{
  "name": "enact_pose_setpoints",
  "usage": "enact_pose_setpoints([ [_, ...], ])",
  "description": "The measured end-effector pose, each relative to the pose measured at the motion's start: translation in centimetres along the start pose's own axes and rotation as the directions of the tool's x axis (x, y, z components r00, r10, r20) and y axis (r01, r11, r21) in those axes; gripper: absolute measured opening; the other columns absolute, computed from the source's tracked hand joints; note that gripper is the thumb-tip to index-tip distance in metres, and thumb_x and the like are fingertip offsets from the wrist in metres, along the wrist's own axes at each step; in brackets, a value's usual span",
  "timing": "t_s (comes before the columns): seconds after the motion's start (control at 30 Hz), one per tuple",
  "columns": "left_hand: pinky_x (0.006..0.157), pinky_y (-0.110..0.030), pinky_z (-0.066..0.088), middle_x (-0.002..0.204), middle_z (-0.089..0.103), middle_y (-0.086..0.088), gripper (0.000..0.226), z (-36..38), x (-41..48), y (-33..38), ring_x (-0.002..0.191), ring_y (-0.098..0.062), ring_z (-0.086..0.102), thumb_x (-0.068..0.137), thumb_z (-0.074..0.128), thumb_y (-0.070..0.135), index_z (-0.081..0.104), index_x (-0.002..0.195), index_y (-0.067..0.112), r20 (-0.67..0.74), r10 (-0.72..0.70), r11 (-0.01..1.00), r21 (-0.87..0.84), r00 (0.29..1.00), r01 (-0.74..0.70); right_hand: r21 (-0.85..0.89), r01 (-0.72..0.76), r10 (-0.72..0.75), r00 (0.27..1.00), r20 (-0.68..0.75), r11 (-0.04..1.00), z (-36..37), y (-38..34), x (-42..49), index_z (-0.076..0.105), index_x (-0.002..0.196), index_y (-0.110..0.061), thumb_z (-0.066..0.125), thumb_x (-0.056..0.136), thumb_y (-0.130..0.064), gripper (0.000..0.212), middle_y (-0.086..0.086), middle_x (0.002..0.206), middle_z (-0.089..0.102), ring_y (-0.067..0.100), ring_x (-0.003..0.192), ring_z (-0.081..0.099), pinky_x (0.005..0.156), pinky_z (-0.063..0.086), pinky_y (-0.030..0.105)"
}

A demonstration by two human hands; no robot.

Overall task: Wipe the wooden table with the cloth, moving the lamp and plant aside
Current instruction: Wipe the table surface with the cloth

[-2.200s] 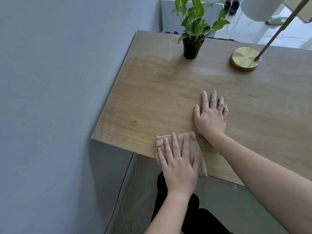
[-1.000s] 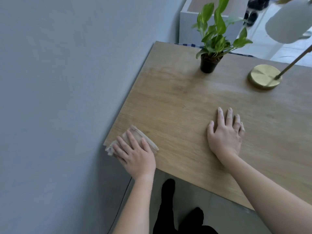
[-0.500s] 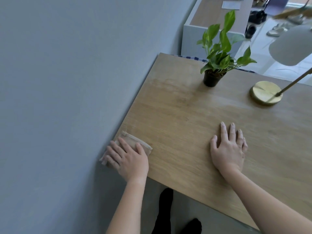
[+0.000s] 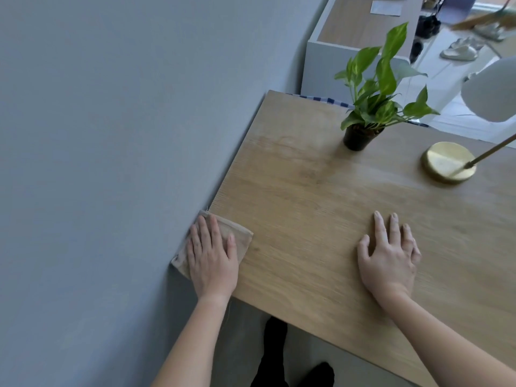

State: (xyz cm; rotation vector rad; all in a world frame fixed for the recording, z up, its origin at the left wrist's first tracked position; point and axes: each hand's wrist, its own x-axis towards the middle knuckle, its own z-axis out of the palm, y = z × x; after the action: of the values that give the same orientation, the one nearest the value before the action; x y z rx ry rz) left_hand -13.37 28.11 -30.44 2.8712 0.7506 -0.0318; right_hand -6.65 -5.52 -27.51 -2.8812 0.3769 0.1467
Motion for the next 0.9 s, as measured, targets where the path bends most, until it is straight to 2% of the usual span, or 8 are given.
enact_pose_setpoints([
  [0.23, 0.134, -0.047, 0.016, 0.18, 0.007, -0.005, 0.074, 0.3, -4.5, -0.2, 0.167, -0.025, 0.007, 0.111, 0.02, 0.055, 0.003, 0.172, 0.018, 0.014, 0.064, 0.998, 0.02, 0.998, -0.064, -0.003, -0.01, 0.01, 1.0, -0.001, 1.0, 0.0, -0.1, 0.2, 0.023, 0.167, -0.037, 0.039, 0.106, -0.047, 0.063, 0.002, 0.176, 0.02, 0.027, 0.161, 0.012, 0.129, 0.013, 0.048],
  [0.4, 0.134, -0.048, 0.013, 0.179, 0.005, -0.01, 0.075, 0.0, 0.7, 1.2, 0.166, -0.028, 0.007, 0.111, 0.019, 0.054, 0.004, 0.172, 0.012, 0.047, 0.108, 0.994, 0.026, 0.993, -0.109, -0.015, -0.004, 0.004, 1.0, -0.01, 1.0, 0.3, 0.0, 0.5, 0.024, 0.166, -0.038, 0.032, 0.104, -0.05, 0.064, 0.002, 0.175, 0.022, 0.028, 0.16, 0.014, 0.127, 0.014, 0.048],
  [0.53, 0.135, -0.049, 0.012, 0.179, 0.007, -0.014, 0.074, 0.0, 5.2, 3.8, 0.166, -0.03, 0.008, 0.112, 0.019, 0.052, 0.007, 0.171, 0.009, 0.037, 0.047, 0.999, -0.02, 0.998, -0.046, -0.013, -0.007, 0.007, 1.0, -0.01, 1.0, 0.4, -0.1, 0.2, 0.024, 0.166, -0.038, 0.038, 0.105, -0.047, 0.063, 0.003, 0.175, 0.022, 0.028, 0.16, 0.015, 0.128, 0.015, 0.049],
  [0.63, 0.135, -0.049, 0.012, 0.179, 0.005, -0.013, 0.074, 0.2, 2.6, 3.6, 0.166, -0.029, 0.006, 0.113, 0.019, 0.053, 0.003, 0.171, 0.01, 0.034, 0.053, 0.998, -0.019, 0.998, -0.053, -0.011, -0.014, 0.014, 1.0, -0.009, 1.0, 0.2, -0.1, 0.2, 0.025, 0.166, -0.038, 0.029, 0.1, -0.052, 0.067, 0.002, 0.175, 0.023, 0.027, 0.16, 0.015, 0.127, 0.015, 0.048],
  [0.77, 0.134, -0.05, 0.016, 0.18, 0.003, -0.01, 0.076, 0.1, -2.2, 2.2, 0.167, -0.027, 0.002, 0.111, 0.018, 0.055, -0.001, 0.172, 0.013, 0.05, 0.087, 0.996, 0.004, 0.995, -0.087, 0.001, -0.014, 0.014, 1.0, -0.02, 1.0, 0.1, -0.3, 0.2, 0.028, 0.165, -0.038, 0.028, 0.098, -0.052, 0.068, 0.002, 0.174, 0.025, 0.027, 0.16, 0.017, 0.127, 0.016, 0.049],
  [0.9, 0.134, -0.049, 0.013, 0.179, 0.006, -0.012, 0.077, 0.0, -0.9, 2.8, 0.166, -0.029, 0.006, 0.111, 0.022, 0.053, 0.003, 0.172, 0.011, 0.045, 0.074, 0.997, 0.022, 0.996, -0.075, 0.007, -0.012, 0.012, 1.0, -0.02, 1.0, 0.2, -0.2, 0.5, 0.028, 0.165, -0.038, 0.029, 0.098, -0.052, 0.068, 0.002, 0.174, 0.025, 0.027, 0.16, 0.016, 0.127, 0.016, 0.048],
])
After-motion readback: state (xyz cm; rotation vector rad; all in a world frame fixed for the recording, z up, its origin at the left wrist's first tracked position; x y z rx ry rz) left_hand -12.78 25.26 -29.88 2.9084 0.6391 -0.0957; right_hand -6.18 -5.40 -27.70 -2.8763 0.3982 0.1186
